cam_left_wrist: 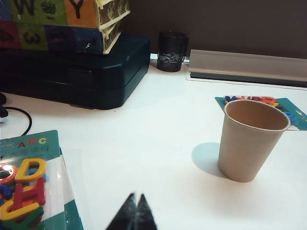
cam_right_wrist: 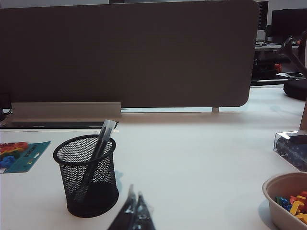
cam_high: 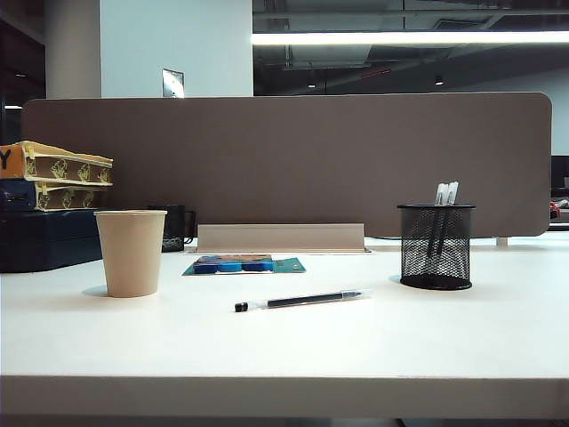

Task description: Pick up one pen and put it in the pen container.

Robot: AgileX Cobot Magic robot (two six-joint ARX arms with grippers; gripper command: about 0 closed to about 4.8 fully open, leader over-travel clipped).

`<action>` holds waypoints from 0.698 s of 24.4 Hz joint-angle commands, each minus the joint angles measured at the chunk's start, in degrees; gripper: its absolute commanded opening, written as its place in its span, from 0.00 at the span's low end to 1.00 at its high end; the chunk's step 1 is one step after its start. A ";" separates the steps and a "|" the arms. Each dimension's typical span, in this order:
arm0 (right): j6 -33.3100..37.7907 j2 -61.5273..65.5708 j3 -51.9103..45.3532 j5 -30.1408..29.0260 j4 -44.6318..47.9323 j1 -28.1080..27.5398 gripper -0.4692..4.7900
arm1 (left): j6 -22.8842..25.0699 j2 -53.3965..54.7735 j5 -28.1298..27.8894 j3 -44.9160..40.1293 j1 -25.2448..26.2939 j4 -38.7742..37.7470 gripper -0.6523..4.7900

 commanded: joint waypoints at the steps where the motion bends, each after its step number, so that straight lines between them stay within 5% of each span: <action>1: 0.20 -0.76 -0.28 0.07 1.01 0.09 0.07 | 0.02 0.02 0.35 0.20 0.07 0.37 0.11; 17: 4.33 -0.76 -0.17 0.04 0.98 0.09 0.07 | -1.90 0.02 5.53 0.20 0.07 1.68 0.11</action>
